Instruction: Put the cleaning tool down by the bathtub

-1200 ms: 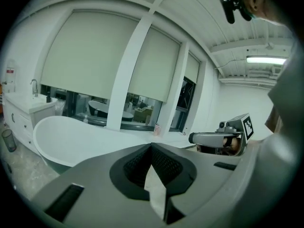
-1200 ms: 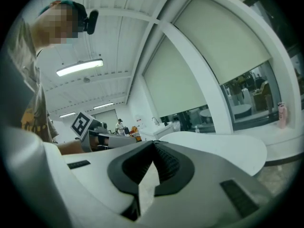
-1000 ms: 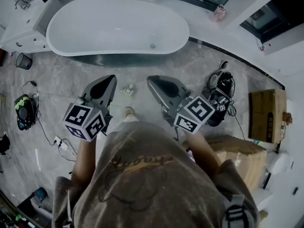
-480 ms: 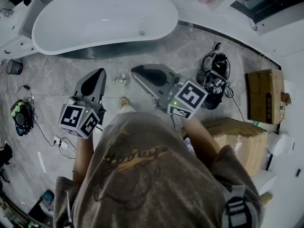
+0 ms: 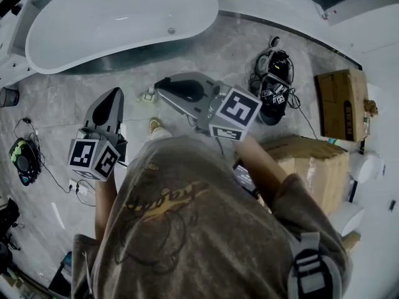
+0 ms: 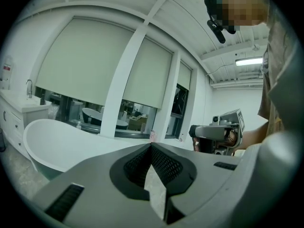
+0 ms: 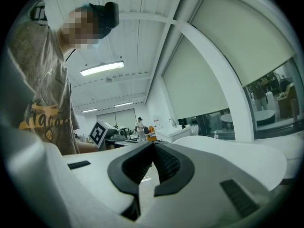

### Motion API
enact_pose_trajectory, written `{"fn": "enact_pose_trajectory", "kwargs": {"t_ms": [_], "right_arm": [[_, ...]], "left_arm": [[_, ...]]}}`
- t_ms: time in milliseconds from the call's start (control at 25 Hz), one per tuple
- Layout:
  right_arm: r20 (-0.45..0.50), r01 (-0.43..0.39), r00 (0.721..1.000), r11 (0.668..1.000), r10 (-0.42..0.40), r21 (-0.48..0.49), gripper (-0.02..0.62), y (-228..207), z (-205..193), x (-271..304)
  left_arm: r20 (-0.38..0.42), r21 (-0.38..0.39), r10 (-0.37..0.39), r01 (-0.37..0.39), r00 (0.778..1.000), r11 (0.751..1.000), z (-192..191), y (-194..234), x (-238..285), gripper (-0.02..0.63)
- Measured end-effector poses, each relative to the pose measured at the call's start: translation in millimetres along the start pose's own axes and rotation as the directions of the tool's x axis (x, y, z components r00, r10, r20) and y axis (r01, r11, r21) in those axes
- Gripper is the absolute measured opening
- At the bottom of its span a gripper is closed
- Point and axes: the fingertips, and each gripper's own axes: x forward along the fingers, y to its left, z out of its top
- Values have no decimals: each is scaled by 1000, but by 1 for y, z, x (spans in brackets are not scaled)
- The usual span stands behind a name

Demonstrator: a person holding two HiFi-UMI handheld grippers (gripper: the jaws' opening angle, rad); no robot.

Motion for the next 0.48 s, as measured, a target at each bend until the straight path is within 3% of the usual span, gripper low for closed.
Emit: {"fn": "enact_pose_trajectory", "kwargs": {"t_ms": [480], "right_arm": [[-47,-30,998,999,31,20,-3,4,-14,5]], "left_arm": [[-30,-10,51,-51,998,999,-19,8,-11,3]]}}
